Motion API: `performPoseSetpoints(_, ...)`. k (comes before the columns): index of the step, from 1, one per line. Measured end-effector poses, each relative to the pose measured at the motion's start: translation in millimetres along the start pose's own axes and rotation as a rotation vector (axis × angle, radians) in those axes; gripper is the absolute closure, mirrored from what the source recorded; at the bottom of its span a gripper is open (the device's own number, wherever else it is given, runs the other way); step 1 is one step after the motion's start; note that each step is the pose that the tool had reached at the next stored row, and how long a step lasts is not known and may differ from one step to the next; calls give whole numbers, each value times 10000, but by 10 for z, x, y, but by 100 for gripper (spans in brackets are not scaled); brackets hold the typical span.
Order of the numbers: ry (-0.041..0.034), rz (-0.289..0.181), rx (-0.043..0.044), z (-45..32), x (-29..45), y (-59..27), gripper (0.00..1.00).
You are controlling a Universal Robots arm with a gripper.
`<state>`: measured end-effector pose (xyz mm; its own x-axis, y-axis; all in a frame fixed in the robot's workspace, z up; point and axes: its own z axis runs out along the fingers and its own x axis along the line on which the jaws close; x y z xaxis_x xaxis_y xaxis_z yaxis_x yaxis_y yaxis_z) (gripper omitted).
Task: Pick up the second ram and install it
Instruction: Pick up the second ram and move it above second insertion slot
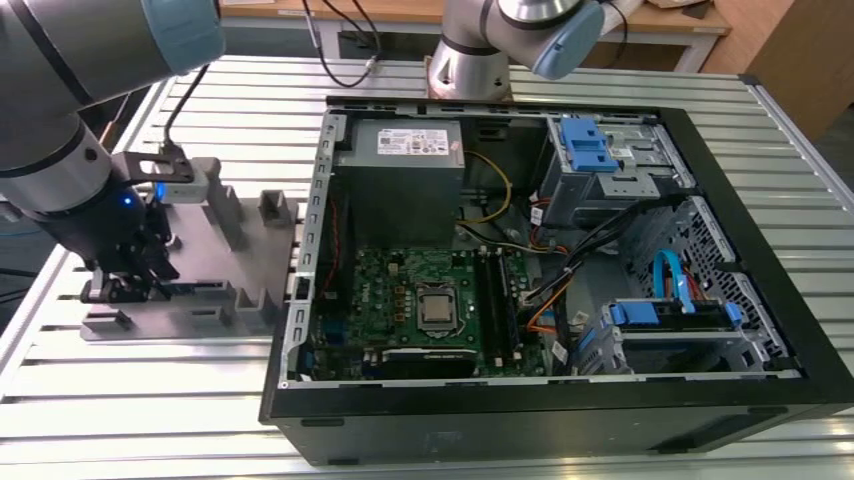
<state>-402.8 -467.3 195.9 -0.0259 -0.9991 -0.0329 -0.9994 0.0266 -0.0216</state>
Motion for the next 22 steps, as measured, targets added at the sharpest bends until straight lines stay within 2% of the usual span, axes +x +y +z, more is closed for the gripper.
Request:
performPoseSetpoints(2,-1,-46,-2,17,-4,0,65)
performPoseSetpoints(5,-6,-357,-14,26,-4,1,65)
performPoseSetpoints(13,-8,-363,-13,28,-4,0,66)
performPoseSetpoints(15,-8,-362,-13,28,-4,1,78)
performPoseSetpoints(16,-8,-362,-13,28,-4,1,78)
performPoseSetpoints(17,-9,-362,-13,28,-4,1,84)
performPoseSetpoints(22,-10,-362,-13,28,-4,1,86)
